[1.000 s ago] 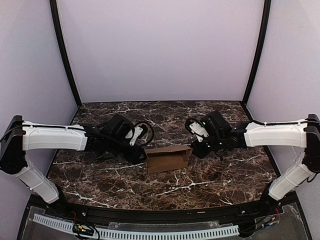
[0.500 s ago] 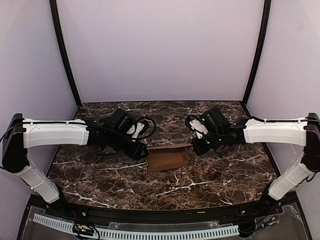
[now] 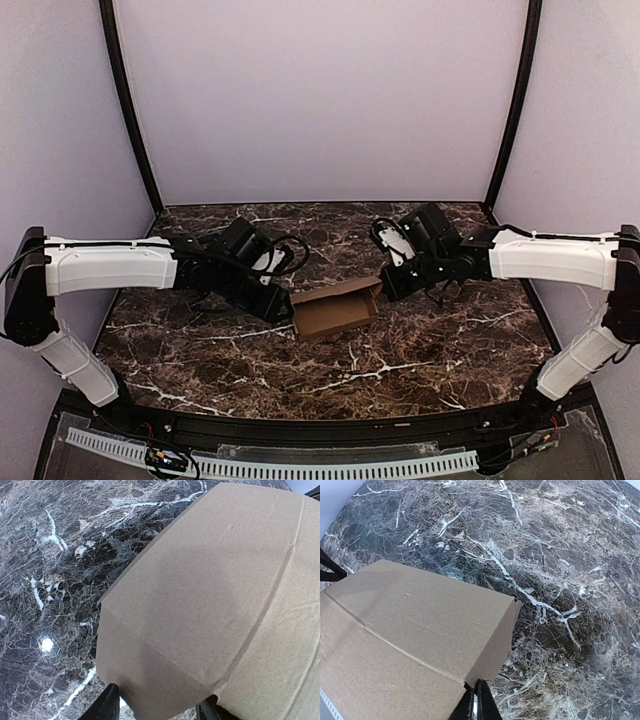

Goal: Fold the paper box

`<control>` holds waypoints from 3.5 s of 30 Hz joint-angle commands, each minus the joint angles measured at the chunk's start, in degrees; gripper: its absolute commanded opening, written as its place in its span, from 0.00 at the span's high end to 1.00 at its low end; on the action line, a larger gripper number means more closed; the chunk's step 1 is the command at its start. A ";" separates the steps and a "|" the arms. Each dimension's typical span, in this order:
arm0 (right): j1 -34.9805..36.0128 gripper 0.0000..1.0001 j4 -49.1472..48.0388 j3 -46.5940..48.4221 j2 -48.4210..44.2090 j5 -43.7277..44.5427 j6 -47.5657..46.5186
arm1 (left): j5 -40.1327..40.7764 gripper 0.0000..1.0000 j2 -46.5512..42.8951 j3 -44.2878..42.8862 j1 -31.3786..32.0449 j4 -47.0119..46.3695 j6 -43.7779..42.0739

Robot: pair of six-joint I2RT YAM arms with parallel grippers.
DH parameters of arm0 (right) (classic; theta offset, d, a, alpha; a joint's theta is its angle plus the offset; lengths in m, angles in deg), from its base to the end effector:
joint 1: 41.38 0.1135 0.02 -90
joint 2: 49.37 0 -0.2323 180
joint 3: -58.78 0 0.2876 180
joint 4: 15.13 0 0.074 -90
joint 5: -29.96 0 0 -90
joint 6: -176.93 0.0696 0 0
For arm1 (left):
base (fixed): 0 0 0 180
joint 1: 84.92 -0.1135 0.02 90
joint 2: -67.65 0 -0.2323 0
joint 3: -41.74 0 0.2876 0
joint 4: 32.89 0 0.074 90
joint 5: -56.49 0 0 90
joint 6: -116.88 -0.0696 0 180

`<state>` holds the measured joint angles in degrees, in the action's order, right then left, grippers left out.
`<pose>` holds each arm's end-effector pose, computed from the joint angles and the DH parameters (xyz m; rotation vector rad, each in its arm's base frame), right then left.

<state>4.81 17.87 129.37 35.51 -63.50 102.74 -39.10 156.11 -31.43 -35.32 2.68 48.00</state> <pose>0.2568 0.2737 0.1685 -0.6765 2.3801 0.5623 0.2422 -0.2950 0.1588 0.6747 2.4775 -0.6304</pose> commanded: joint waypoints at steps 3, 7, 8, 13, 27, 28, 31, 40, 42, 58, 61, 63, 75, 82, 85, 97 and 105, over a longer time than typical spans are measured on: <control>1.27 0.98 -4.56 2.19 1.83 -9.87 2.64 | -6.71 0.49 0.86 -3.23 0.38 -9.48 6.35; 1.27 0.98 -4.83 2.35 2.00 -10.49 3.31 | -8.76 0.49 1.49 -3.69 0.17 -11.23 8.93; 1.27 0.98 -4.53 2.52 2.04 -10.51 3.42 | -9.19 0.49 1.70 -3.71 -0.07 -11.54 9.46; 1.27 0.98 -2.52 4.01 1.93 -11.19 3.54 | -12.90 0.49 2.28 -3.72 -1.00 -14.71 13.21; 2.45 1.00 4.83 9.24 1.85 -9.53 0.44 | -20.92 0.50 3.47 -2.41 -3.77 -22.40 20.53; 2.49 1.00 5.02 9.42 1.93 -9.50 0.28 | -21.15 0.50 3.64 -2.59 -3.79 -22.32 20.47; 2.58 1.00 5.23 9.58 2.25 -9.19 0.27 | -21.23 0.50 3.79 -2.53 -3.88 -21.88 20.14; 2.67 0.98 6.09 10.45 2.92 -6.36 0.53 | -21.88 0.52 3.20 -0.54 -3.90 -21.27 19.36; 2.67 0.97 6.77 10.83 2.79 -5.24 0.39 | -20.74 0.52 2.18 -0.09 -3.90 -18.98 18.25; 1.88 0.93 10.14 11.90 4.01 -2.22 0.27 | -11.87 0.48 -10.52 7.73 -3.97 -4.02 10.29; 1.88 0.93 10.85 12.35 4.15 -2.36 0.27 | -11.49 0.47 -12.93 8.86 -4.26 -2.19 9.82; 1.88 0.93 11.07 12.47 3.92 -1.97 0.23 | -11.63 0.46 -14.14 9.56 -4.37 -1.57 9.59; 1.79 0.76 11.31 12.34 4.32 -2.22 -0.49 | -18.59 0.39 -15.57 17.99 -4.49 -10.13 12.99; 1.71 0.67 11.27 12.47 4.73 -1.54 -1.08 | -17.09 0.34 -15.58 15.57 -4.52 1.28 9.40; 1.71 0.60 10.99 12.34 5.11 -1.26 -1.27 | -16.40 0.28 -17.27 13.85 -4.52 6.08 8.26; 1.62 0.51 9.56 12.33 5.48 -1.37 -2.05 | -11.00 0.01 -24.29 8.06 -4.51 21.10 6.80; 0.39 0.46 8.57 12.11 5.86 -1.19 -5.48 | -3.84 0.01 -30.48 5.51 -4.52 30.43 5.58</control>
<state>6.15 28.60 140.56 40.48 -65.12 99.79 -47.47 128.86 -24.61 -39.67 26.09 54.95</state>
